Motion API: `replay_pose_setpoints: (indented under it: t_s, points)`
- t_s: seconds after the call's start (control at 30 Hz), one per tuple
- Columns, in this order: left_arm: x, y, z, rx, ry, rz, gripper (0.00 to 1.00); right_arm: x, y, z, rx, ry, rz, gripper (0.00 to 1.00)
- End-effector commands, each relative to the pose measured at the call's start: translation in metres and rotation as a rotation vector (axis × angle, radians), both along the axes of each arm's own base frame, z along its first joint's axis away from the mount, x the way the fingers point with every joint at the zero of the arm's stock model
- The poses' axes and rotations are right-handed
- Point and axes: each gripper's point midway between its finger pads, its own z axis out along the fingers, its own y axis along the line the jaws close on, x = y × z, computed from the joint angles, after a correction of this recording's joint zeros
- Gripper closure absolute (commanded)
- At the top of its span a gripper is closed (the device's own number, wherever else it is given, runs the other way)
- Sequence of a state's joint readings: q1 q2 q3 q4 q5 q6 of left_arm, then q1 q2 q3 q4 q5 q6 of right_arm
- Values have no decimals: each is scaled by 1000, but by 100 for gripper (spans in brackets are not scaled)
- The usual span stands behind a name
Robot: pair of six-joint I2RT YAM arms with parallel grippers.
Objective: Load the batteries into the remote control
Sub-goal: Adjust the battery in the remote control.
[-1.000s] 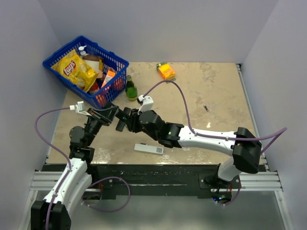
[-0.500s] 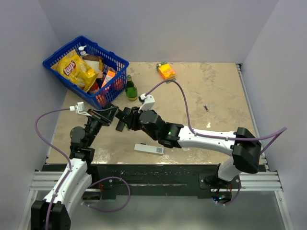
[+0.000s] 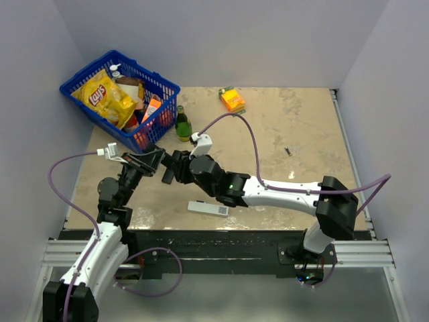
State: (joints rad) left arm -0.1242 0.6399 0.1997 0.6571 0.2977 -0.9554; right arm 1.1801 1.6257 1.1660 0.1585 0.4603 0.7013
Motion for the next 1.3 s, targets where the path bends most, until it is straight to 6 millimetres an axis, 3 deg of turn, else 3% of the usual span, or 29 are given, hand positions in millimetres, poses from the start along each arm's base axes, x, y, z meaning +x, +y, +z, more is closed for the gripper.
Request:
replay_pose_setpoints:
  t_s: [0.0,0.77,1.0,1.27]
  points:
    - [-4,0,18,2,-75,5,100,5,9,34,102,-27,-30,70]
    - [-8,0,24,-4,-96,11,100,4,8,33,166,21,-59,64]
    - [-11,1,34,-37,-113,10,100,3,5,21,149,31,-67,75]
    - [-21,10,52,-208,-148,26,100,-4,-2,-18,119,62,-49,80]
